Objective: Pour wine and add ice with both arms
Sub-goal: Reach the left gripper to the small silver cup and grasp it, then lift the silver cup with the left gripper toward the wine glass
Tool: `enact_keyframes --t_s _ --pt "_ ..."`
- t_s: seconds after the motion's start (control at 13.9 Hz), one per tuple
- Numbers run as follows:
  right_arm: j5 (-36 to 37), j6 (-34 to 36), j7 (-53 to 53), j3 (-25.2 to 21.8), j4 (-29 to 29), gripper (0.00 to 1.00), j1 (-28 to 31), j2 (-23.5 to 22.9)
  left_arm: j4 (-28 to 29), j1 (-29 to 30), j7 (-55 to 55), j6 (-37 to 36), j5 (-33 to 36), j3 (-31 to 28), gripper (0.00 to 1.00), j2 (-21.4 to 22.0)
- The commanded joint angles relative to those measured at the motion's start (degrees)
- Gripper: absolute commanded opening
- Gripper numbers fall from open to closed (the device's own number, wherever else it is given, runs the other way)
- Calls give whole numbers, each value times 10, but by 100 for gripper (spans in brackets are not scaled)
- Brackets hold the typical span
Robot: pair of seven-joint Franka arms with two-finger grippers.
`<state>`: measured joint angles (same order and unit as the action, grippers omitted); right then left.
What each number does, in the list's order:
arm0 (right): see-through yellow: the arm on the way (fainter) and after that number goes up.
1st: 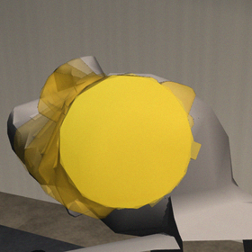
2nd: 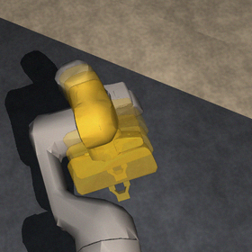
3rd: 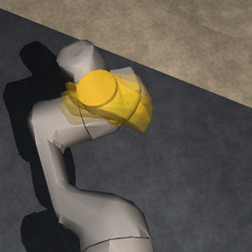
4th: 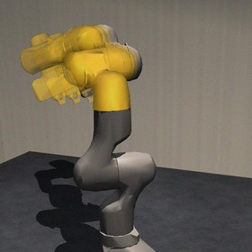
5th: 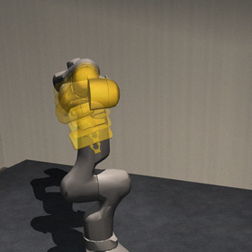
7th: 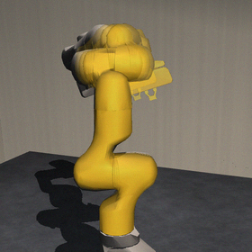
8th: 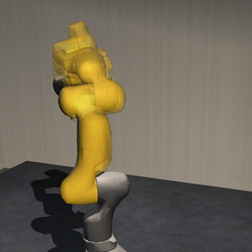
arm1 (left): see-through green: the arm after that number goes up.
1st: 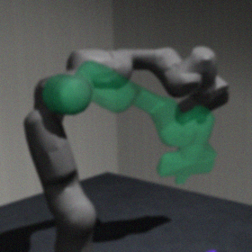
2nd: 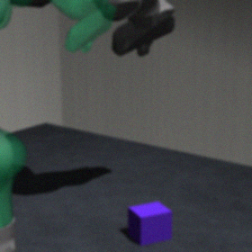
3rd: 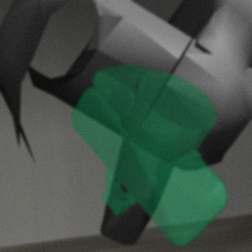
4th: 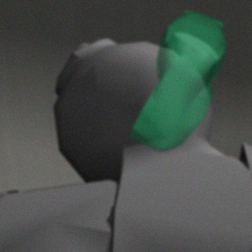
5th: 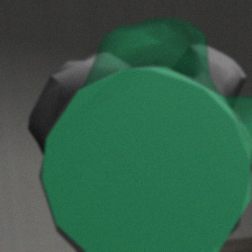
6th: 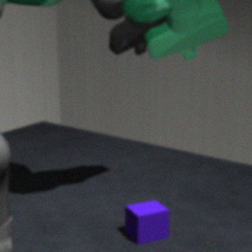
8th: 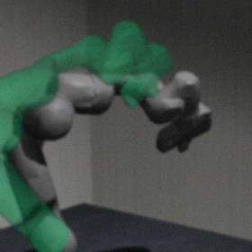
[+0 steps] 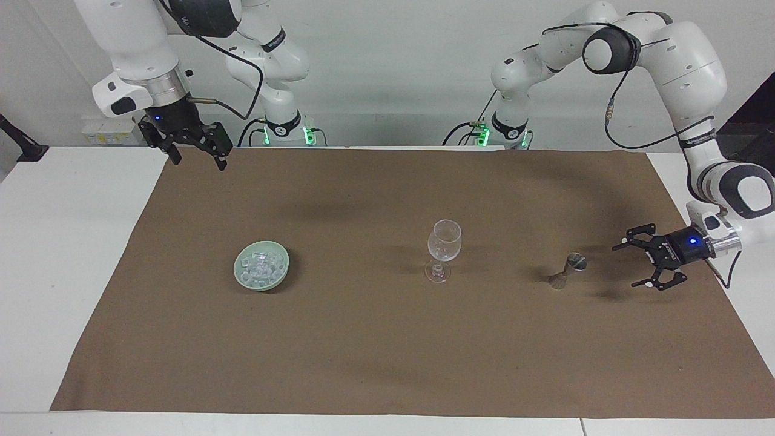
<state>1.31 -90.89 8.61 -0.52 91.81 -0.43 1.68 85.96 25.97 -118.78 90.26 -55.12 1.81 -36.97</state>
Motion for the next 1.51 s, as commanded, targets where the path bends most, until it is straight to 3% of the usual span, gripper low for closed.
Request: enact_keyframes --t_s 0.0,0.22,0.58,1.01,1.44 --pt "-9 -6 -7 0 2 100 3 0 -9 41 -28 -18 -35 60 100 -37" --pt "-9 -6 -7 0 2 100 3 0 3 44 -91 -18 -54 69 100 -52" --pt "-9 -6 -7 0 2 100 3 0 5 44 -104 -42 -96 91 100 -96" --pt "-9 -6 -7 0 2 100 3 0 8 44 -124 -97 -120 96 100 -115" --pt "-9 -6 -7 0 2 100 3 0 12 45 -153 -102 -142 103 100 -134"
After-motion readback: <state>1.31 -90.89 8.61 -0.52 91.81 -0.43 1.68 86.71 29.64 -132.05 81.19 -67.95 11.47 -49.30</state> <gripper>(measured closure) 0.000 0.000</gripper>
